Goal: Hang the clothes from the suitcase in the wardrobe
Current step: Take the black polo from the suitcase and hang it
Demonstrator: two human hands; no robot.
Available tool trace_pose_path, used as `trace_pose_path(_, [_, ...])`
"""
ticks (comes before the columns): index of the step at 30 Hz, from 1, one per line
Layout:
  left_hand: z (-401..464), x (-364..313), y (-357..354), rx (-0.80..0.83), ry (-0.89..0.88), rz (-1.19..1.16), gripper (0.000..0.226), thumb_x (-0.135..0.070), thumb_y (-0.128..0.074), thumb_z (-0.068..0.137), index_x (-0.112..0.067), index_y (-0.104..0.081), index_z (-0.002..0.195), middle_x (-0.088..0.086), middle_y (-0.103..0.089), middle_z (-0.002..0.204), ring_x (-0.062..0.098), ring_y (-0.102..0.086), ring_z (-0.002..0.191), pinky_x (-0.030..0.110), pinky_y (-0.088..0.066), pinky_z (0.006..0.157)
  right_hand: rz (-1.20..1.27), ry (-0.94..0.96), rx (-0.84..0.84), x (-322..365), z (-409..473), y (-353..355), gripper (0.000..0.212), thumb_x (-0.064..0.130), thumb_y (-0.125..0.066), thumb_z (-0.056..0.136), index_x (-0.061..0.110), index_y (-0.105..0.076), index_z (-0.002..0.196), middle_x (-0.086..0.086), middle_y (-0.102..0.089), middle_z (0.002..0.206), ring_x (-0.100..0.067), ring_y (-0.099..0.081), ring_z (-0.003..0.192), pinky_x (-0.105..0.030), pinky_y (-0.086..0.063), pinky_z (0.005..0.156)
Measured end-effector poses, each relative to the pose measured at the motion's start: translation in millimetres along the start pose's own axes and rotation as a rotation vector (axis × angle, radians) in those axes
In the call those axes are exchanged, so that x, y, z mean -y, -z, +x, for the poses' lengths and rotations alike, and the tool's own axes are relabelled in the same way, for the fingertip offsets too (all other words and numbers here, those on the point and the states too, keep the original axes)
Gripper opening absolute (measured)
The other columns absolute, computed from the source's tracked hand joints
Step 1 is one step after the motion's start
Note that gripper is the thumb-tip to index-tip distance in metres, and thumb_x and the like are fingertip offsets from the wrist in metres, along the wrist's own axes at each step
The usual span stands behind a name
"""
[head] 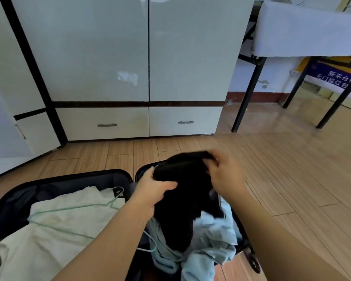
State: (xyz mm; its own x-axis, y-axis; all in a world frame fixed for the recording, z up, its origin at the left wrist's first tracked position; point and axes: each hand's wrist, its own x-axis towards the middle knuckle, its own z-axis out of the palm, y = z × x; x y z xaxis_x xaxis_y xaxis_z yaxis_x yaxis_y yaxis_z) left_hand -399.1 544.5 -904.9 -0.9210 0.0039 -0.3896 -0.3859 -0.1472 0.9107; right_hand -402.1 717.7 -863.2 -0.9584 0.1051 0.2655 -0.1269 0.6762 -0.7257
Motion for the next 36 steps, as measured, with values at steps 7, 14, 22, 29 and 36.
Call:
trace_pose_path(7, [1, -17, -20, 0.023, -0.325, 0.297, 0.075, -0.053, -0.090, 0.048, -0.036, -0.060, 0.114, -0.005, -0.063, 0.121, 0.019, -0.060, 0.113, 0.044, -0.050, 0.096, 0.483, 0.099, -0.011, 67, 0, 28, 0.011, 0.015, -0.057, 0.093, 0.022, -0.066, 0.092, 0.006, -0.070, 0.087, -0.011, -0.066, 0.086, -0.035, -0.056, 0.081])
trace_pose_path(14, [-8, -44, 5, 0.100, -0.228, -0.385, 0.024, -0.012, -0.058, 0.092, -0.018, -0.064, 0.115, 0.003, -0.073, 0.108, 0.019, -0.071, 0.096, 0.037, -0.053, 0.083, 0.339, -0.004, -0.085, 33, 8, 20, 0.038, 0.030, -0.061, 0.092, 0.025, -0.051, 0.128, 0.014, -0.055, 0.121, 0.000, -0.056, 0.104, -0.020, -0.045, 0.087])
trace_pose_path(22, [-5, -57, 20, 0.141, -0.047, -0.791, 0.039, -0.036, -0.044, 0.100, -0.012, -0.063, 0.123, 0.010, -0.067, 0.120, 0.028, -0.065, 0.111, 0.044, -0.054, 0.091, 0.880, -1.010, 0.327, -6, -22, -7, 0.093, 0.071, -0.061, 0.072, 0.026, -0.029, 0.147, -0.020, -0.026, 0.152, -0.043, -0.036, 0.133, -0.064, -0.043, 0.092])
trace_pose_path(29, [-4, -42, 16, 0.213, 0.080, -0.745, 0.042, -0.032, -0.038, 0.101, -0.006, -0.069, 0.109, 0.017, -0.070, 0.111, 0.031, -0.071, 0.093, 0.047, -0.057, 0.083, 1.363, -0.803, 0.321, 19, -4, -20, 0.023, 0.015, -0.066, 0.085, 0.002, -0.071, 0.103, -0.015, -0.073, 0.098, -0.025, -0.073, 0.084, -0.035, -0.060, 0.073])
trace_pose_path(36, [14, -26, 29, 0.020, 0.288, -0.710, 0.031, -0.022, -0.040, 0.099, -0.009, -0.063, 0.115, 0.014, -0.068, 0.111, 0.032, -0.065, 0.098, 0.052, -0.051, 0.090, 1.317, -0.226, -0.019, 13, 25, 27, 0.031, -0.005, -0.065, 0.071, 0.009, -0.069, 0.099, -0.014, -0.071, 0.107, -0.026, -0.068, 0.100, -0.036, -0.055, 0.085])
